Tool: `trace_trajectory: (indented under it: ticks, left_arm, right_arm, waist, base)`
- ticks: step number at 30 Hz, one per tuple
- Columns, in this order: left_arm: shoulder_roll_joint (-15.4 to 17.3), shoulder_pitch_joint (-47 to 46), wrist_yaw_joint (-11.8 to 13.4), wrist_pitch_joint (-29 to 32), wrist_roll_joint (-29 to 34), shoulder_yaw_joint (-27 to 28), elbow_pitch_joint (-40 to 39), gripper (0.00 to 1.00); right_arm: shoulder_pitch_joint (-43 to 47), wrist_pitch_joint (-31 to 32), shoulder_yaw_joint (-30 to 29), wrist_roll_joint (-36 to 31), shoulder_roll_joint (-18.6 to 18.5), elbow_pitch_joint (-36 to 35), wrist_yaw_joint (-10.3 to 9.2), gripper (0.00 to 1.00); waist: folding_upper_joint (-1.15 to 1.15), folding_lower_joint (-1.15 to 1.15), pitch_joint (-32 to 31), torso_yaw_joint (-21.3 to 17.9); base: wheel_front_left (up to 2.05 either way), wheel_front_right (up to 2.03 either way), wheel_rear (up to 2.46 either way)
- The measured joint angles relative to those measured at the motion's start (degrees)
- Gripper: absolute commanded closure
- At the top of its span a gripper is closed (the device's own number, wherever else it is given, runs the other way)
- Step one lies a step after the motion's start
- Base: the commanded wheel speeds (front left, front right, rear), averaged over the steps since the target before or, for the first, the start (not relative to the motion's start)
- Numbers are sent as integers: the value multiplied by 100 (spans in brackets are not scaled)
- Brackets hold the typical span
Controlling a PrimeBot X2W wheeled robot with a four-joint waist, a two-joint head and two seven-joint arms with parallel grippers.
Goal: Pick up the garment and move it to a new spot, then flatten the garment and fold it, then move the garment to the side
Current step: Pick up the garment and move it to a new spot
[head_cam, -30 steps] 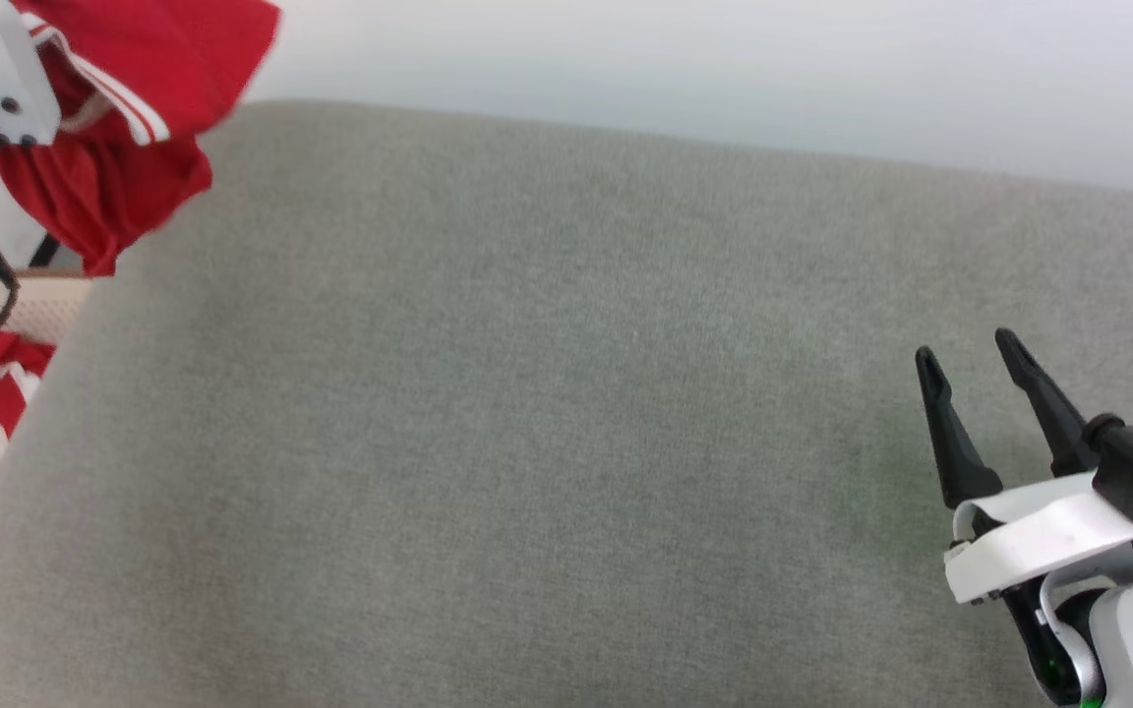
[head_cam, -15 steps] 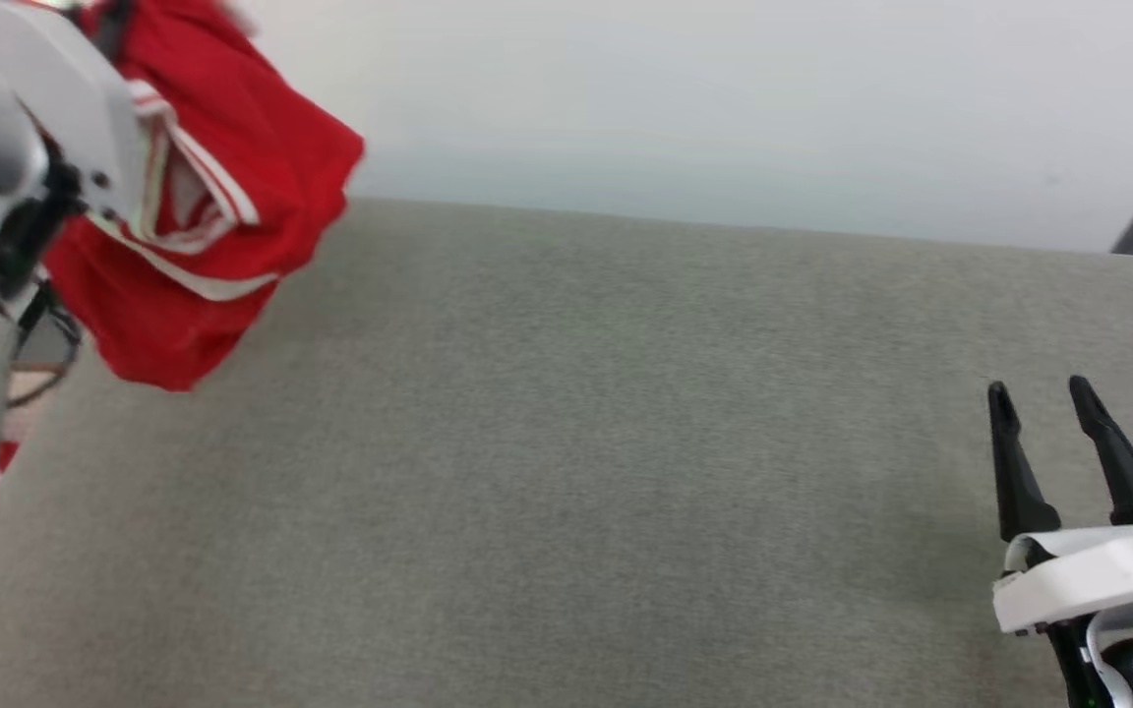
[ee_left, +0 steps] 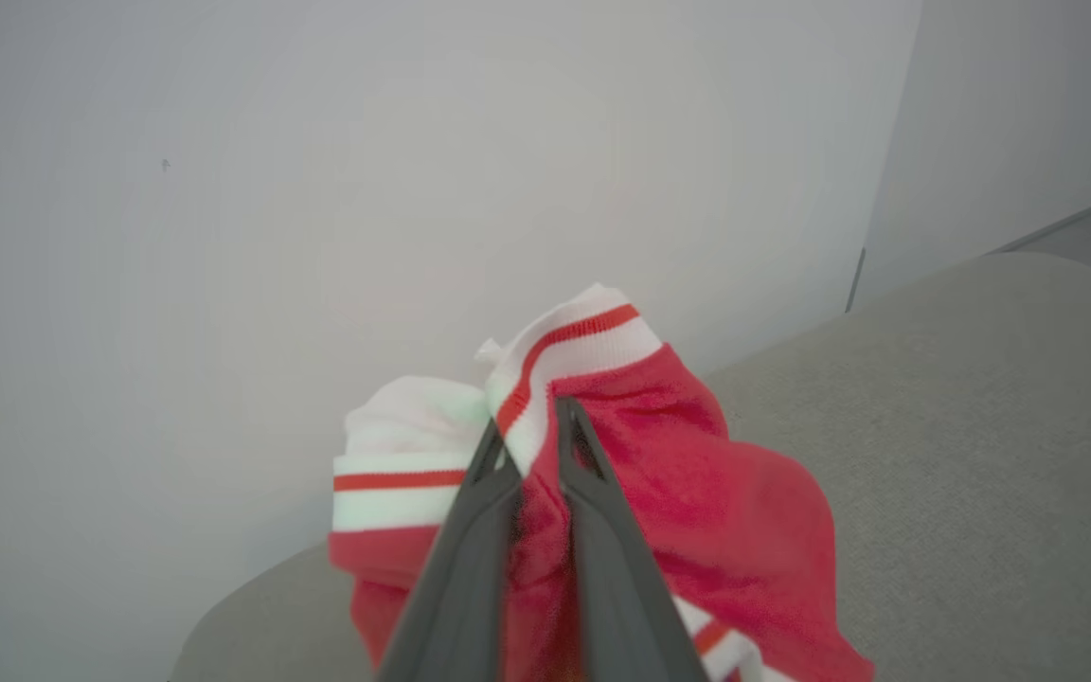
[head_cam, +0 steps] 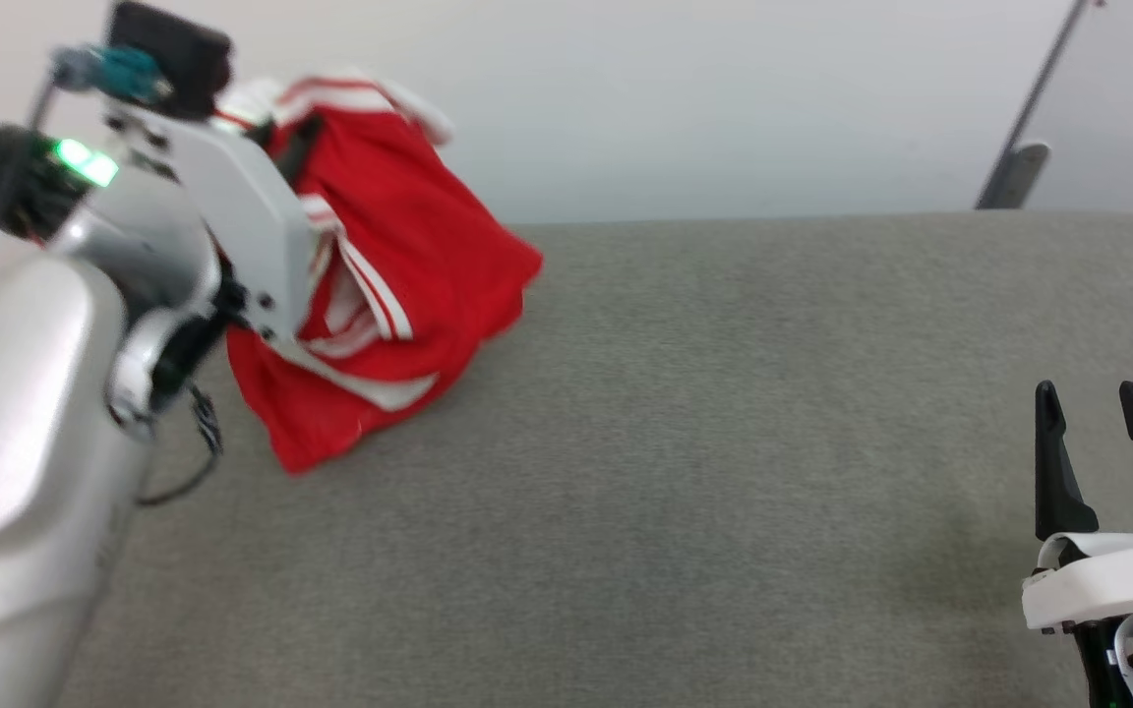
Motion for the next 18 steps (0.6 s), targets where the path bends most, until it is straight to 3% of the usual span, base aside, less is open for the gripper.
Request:
trace_trajectory:
  ticks: [9,18]
  left_arm:
    - [-341,811,177,359,1,-598,-264,100]
    - [-753,1393,146,350,-88,-1040,520,100]
  right_arm:
    - [63,-79,-76,-22,172,60,0,0]
    - [-37,-187,68,18,274,276,0,0]
  waist:
    - [0,0,192,-440]
    - [0,0,435,-698]
  base:
    - [0,0,0]
    - [0,0,0]
